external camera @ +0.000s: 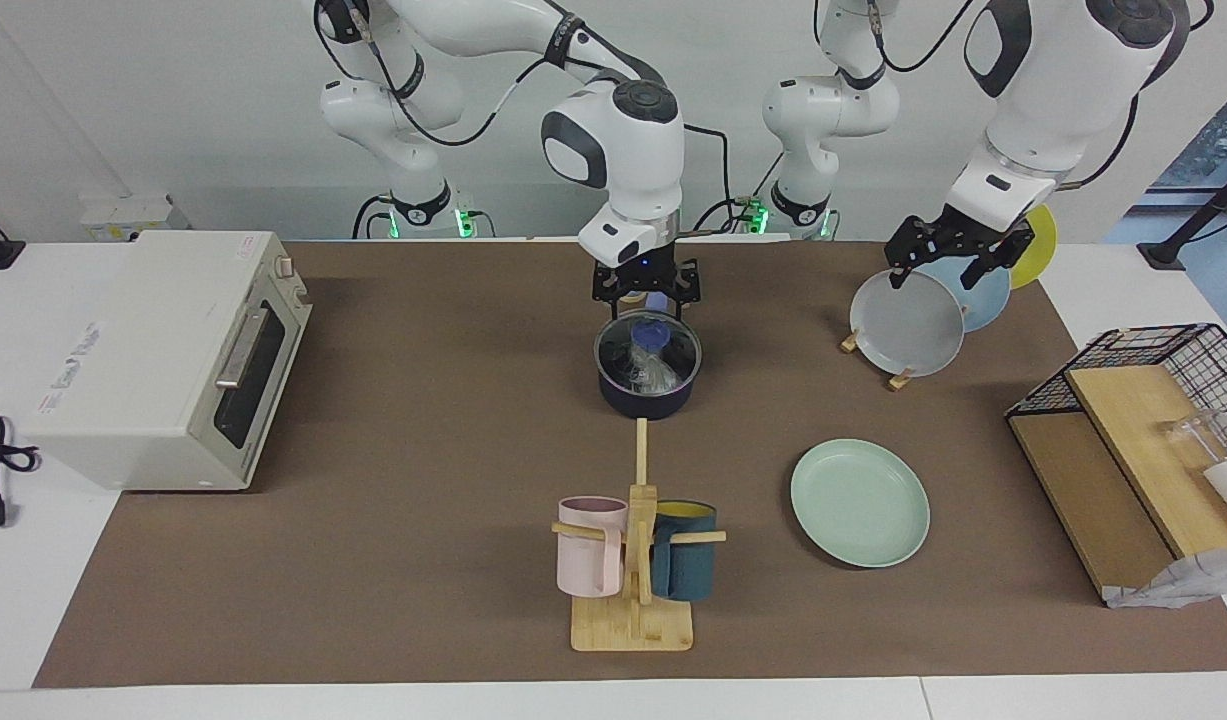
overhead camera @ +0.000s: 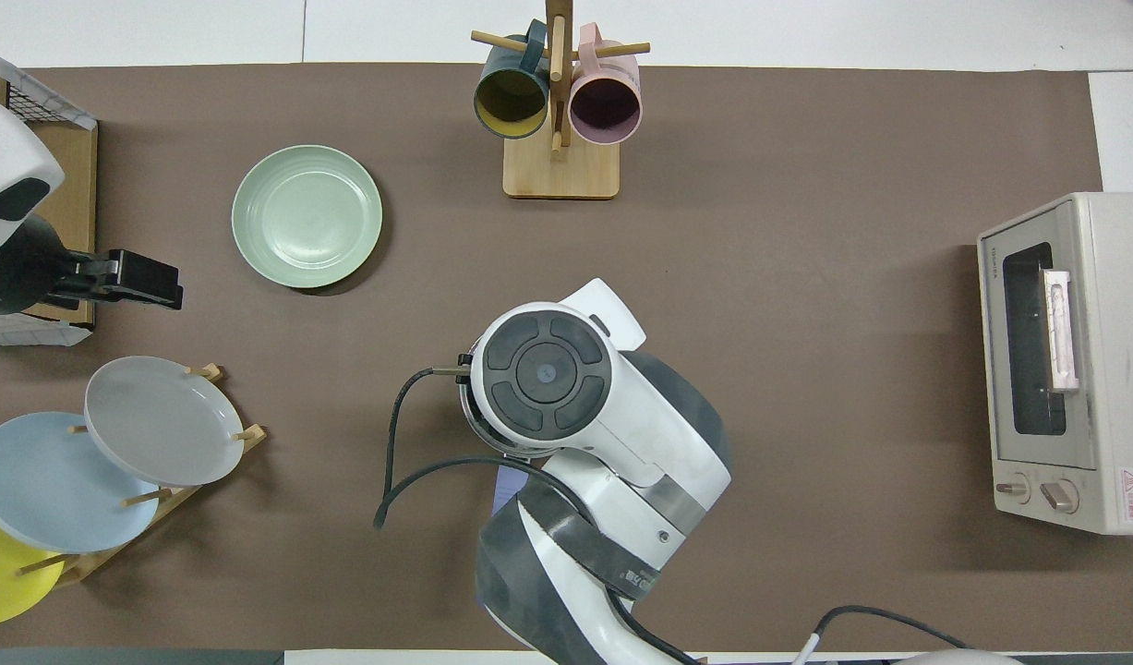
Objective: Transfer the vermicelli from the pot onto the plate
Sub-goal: 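Grasp the blue knob of the glass lid with the right gripper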
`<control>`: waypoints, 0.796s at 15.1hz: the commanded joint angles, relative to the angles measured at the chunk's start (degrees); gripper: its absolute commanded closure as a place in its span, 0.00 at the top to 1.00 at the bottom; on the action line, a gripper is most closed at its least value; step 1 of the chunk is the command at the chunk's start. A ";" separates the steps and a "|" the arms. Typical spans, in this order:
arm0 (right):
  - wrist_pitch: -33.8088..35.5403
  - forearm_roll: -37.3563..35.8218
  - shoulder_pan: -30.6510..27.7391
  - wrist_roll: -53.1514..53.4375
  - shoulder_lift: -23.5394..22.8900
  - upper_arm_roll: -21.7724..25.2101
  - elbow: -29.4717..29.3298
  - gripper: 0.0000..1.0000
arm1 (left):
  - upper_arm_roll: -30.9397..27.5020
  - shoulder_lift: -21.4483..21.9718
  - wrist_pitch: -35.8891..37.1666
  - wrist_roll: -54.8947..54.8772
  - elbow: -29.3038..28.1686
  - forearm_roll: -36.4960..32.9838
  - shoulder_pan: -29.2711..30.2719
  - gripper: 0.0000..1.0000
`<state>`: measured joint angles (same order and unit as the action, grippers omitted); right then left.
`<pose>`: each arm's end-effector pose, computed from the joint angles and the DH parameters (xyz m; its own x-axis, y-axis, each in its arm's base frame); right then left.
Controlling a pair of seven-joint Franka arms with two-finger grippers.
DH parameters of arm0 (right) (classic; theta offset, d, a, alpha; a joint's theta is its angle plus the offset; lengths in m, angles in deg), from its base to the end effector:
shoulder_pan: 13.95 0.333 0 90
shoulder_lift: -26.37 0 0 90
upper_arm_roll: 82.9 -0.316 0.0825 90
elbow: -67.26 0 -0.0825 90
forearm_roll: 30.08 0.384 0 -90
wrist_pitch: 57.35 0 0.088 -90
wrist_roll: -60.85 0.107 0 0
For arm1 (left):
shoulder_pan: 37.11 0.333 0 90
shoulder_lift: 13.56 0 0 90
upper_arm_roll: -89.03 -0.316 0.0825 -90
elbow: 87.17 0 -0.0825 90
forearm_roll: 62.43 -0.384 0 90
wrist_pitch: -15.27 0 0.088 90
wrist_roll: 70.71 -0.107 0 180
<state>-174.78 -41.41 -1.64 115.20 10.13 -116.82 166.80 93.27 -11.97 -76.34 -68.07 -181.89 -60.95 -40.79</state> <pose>0.4687 0.4311 0.4436 0.9942 -0.0835 0.0673 -0.0803 -0.9955 -0.0502 0.5411 -0.0785 0.6033 0.9954 -0.0912 -0.0277 -0.0906 -0.9956 0.0225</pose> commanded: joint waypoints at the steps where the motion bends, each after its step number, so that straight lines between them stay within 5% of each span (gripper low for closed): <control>1: -2.18 -2.90 0.78 1.81 -0.37 -0.54 2.06 1.00 | 0.42 0.69 -0.77 -0.70 -0.29 -0.95 0.52 1.00; 10: -6.31 -7.21 0.26 1.12 -0.37 -0.45 5.48 1.00 | 0.42 0.69 -1.29 -0.79 -0.29 -0.86 0.52 1.00; 12: -7.10 -7.21 0.17 0.67 -0.46 -0.45 5.66 0.94 | 0.42 0.69 -1.56 -0.70 -0.29 -0.86 0.52 1.00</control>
<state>-179.90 -47.31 -0.62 115.67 9.40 -116.72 171.33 93.28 -11.97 -77.18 -68.10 -181.89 -60.96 -40.79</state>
